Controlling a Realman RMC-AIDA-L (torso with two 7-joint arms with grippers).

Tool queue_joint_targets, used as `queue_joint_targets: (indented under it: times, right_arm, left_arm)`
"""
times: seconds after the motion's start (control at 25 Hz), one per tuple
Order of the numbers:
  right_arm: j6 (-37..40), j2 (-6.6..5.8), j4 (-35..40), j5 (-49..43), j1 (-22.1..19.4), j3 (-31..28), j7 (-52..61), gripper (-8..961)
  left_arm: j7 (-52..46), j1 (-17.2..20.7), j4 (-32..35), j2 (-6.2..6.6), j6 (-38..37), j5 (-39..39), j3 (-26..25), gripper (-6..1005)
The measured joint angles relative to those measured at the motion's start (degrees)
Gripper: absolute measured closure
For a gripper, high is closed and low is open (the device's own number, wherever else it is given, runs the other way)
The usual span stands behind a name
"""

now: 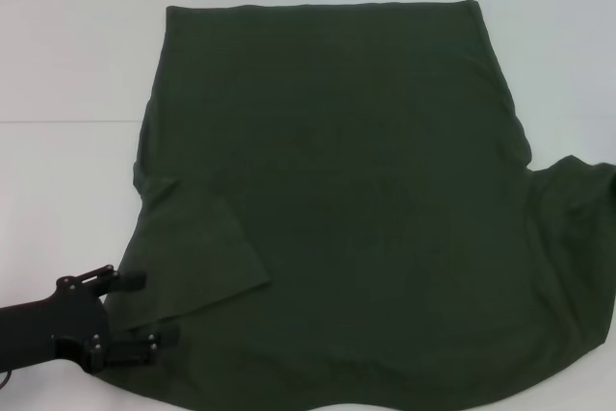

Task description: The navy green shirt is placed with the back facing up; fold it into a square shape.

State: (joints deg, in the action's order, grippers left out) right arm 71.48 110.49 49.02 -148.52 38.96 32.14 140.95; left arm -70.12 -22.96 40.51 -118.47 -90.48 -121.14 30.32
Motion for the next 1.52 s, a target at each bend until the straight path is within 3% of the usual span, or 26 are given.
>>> queue_joint_targets:
  times: [0.48,0.68,1.52]
  right_arm:
    - [1.1,5.11,-0.1,0.9,4.5,12.3,-1.3,921]
    - [1.9,6.47,-0.2,0.9,4.7,13.5,-2.8,915]
    - [3.6,8.17,-0.5,4.0,4.6,13.7,-6.3,890]
  left_arm:
    - [0.0,0.3,-0.3,-0.24,0.1,0.0,0.0,100]
    - [0.0,0.4,-0.6,-0.1,0.1,0.0,0.0,101]
    - [-0.3,1.0,-0.6,-0.27,0.0,0.0,-0.1,106]
